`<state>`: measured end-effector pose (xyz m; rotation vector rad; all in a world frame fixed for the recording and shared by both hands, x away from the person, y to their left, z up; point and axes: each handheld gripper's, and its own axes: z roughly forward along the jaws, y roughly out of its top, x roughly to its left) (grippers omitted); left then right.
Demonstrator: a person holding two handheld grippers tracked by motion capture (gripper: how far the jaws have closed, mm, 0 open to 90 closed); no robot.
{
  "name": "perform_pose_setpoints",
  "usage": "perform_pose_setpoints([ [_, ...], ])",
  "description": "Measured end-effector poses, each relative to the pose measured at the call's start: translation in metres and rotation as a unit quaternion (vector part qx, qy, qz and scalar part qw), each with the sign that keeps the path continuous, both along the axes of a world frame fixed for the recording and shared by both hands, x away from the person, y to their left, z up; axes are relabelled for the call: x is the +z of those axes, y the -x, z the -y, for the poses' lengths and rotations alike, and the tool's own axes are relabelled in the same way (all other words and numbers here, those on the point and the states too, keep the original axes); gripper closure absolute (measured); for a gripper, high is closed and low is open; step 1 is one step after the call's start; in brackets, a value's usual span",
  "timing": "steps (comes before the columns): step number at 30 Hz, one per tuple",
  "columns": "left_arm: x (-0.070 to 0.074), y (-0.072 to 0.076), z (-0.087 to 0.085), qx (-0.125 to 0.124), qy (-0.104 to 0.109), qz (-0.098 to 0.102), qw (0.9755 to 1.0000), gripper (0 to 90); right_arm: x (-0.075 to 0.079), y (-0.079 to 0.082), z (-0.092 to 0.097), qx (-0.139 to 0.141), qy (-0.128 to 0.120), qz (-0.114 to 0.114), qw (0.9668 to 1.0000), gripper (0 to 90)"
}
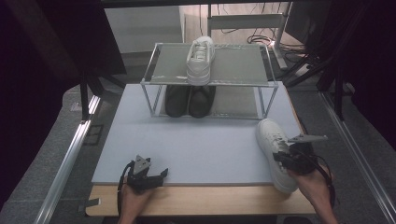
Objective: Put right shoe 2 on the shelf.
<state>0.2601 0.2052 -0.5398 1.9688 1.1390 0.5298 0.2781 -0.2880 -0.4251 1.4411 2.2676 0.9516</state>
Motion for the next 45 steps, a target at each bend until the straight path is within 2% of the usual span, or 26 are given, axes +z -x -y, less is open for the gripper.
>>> perform_pose_setpoints([
  [14,0.0,0.0,0.0,0.001,0.001,0.001,1.0,15.3,-0.002,-0.013,-0.054,0.061,-0.007,0.0,0.9981,83.1],
  [18,0.0,0.0,0.0,0.0,0.0,0.0,1.0,15.3,-0.001,-0.016,-0.06,0.065,-0.001,0.003,0.9979,79.4],
  [22,0.0,0.0,0.0,0.0,0.0,0.0,1.0,15.3,0.0,-0.016,-0.057,0.067,0.005,0.003,0.9977,73.3],
  [25,0.0,0.0,0.0,0.0,0.0,0.0,1.0,15.3,0.006,-0.014,-0.053,0.064,0.004,0.006,0.9979,72.0],
  [29,0.0,0.0,0.0,0.0,0.0,0.0,1.0,15.3,0.017,-0.013,-0.043,0.051,-0.004,0.015,0.9986,76.0],
  [34,0.0,0.0,0.0,0.0,0.0,0.001,1.0,15.3,0.03,-0.015,-0.028,0.029,-0.01,0.028,0.9991,89.3],
  [36,0.0,0.0,0.0,0.0,0.0,0.001,1.0,15.3,0.033,-0.019,-0.022,0.015,-0.006,0.032,0.9994,89.5],
  [40,0.0,0.0,0.0,-0.001,-0.001,0.001,1.0,15.3,0.028,-0.028,-0.01,-0.008,0.002,0.031,0.9995,89.6],
  [45,0.0,0.0,0.0,0.0,0.0,0.0,1.0,15.3,0.007,-0.039,0.0,-0.028,0.006,0.021,0.9994,89.5],
])
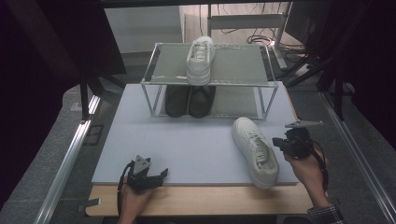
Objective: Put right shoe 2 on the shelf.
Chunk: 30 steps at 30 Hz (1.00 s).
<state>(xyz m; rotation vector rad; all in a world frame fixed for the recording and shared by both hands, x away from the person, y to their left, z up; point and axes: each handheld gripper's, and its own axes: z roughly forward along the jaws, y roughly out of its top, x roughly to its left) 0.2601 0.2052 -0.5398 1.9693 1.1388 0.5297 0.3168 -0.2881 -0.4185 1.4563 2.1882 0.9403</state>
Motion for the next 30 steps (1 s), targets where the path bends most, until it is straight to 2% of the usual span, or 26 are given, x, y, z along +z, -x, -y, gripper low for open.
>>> perform_pose_setpoints([
  [6,0.0,0.0,0.0,0.0,0.0,0.0,1.0,15.3,-0.029,-0.01,0.007,-0.01,-0.007,-0.026,0.9996,89.5],
  [11,0.0,0.0,0.0,0.0,0.0,0.0,1.0,15.3,-0.042,-0.013,0.007,-0.003,-0.019,-0.041,0.999,89.4],
  [19,0.0,0.0,0.0,0.0,0.0,0.0,1.0,15.3,-0.046,-0.015,0.005,-0.008,-0.026,-0.041,0.9988,89.5],
  [30,0.0,0.0,0.0,0.0,0.0,0.0,1.0,15.3,-0.049,-0.023,-0.016,0.014,-0.027,-0.043,0.9986,89.5],
])
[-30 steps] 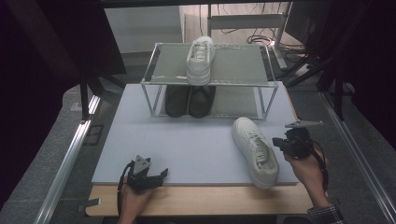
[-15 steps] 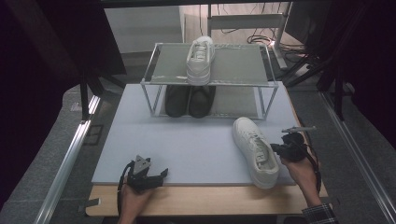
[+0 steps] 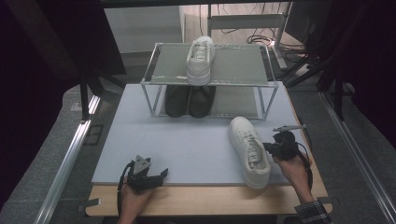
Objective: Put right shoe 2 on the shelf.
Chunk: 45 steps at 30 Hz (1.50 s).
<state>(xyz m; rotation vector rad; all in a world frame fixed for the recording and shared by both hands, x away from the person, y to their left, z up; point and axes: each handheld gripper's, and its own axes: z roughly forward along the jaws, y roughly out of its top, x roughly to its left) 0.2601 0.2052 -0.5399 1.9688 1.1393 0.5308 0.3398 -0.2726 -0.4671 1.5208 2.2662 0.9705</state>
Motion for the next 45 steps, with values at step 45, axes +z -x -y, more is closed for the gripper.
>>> perform_pose_setpoints([
  [45,0.0,0.0,0.0,-0.001,-0.001,0.0,1.0,15.3,0.021,0.006,-0.036,0.07,-0.014,0.014,0.9973,77.6],
])
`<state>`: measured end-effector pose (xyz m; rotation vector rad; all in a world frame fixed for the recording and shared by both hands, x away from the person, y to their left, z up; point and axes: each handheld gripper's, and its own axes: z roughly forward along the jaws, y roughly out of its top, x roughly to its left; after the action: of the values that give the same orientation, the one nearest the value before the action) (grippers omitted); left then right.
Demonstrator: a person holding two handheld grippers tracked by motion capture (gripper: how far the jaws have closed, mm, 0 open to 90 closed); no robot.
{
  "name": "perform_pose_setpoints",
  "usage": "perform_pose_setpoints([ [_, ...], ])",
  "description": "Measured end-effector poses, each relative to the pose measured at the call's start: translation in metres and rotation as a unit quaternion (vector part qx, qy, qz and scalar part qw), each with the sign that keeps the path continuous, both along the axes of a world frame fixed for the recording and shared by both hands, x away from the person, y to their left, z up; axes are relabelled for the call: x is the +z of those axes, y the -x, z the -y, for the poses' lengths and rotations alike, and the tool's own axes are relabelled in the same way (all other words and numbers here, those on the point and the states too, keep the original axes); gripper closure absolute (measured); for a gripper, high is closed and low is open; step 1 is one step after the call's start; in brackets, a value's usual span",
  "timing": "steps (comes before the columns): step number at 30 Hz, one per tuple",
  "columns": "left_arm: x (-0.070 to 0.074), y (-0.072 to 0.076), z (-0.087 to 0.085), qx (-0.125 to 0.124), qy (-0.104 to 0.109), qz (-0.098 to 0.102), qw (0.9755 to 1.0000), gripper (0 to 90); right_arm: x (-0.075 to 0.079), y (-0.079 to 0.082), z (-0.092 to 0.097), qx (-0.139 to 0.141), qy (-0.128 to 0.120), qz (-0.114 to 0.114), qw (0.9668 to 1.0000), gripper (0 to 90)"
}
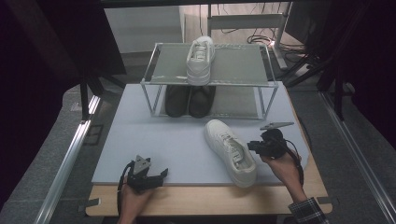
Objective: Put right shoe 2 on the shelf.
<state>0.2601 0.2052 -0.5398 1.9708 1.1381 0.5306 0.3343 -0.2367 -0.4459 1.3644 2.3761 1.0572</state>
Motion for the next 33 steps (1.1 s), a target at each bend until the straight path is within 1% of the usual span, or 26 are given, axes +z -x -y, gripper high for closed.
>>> perform_pose_setpoints([
  [8,0.0,0.0,0.0,-0.001,-0.001,0.001,1.0,15.3,0.018,0.017,0.01,0.006,-0.007,0.002,1.0,72.6],
  [12,0.0,0.0,0.0,-0.001,-0.001,0.001,1.0,15.3,0.027,0.025,0.011,0.014,-0.012,0.008,0.9998,68.4],
  [14,0.0,0.0,0.0,-0.001,-0.001,0.001,1.0,15.3,0.029,0.027,0.008,0.021,-0.015,0.005,0.9997,66.0],
  [17,0.0,0.0,0.0,0.0,-0.001,0.001,1.0,15.3,0.028,0.027,0.003,0.029,-0.011,0.004,0.9995,63.2],
  [20,0.0,0.0,0.0,-0.001,-0.001,0.001,1.0,15.3,0.023,0.024,-0.003,0.036,-0.011,0.0,0.9993,61.5],
  [25,0.0,0.0,0.0,0.0,0.0,0.0,1.0,15.3,0.016,0.017,-0.011,0.04,-0.007,-0.008,0.9992,59.6],
  [29,0.0,0.0,0.0,0.0,0.0,0.0,1.0,15.3,0.012,0.012,-0.017,0.041,-0.001,-0.009,0.9991,59.7],
  [33,0.0,0.0,0.0,0.0,0.0,0.0,1.0,15.3,0.011,0.007,-0.021,0.037,0.003,-0.011,0.9993,64.0],
])
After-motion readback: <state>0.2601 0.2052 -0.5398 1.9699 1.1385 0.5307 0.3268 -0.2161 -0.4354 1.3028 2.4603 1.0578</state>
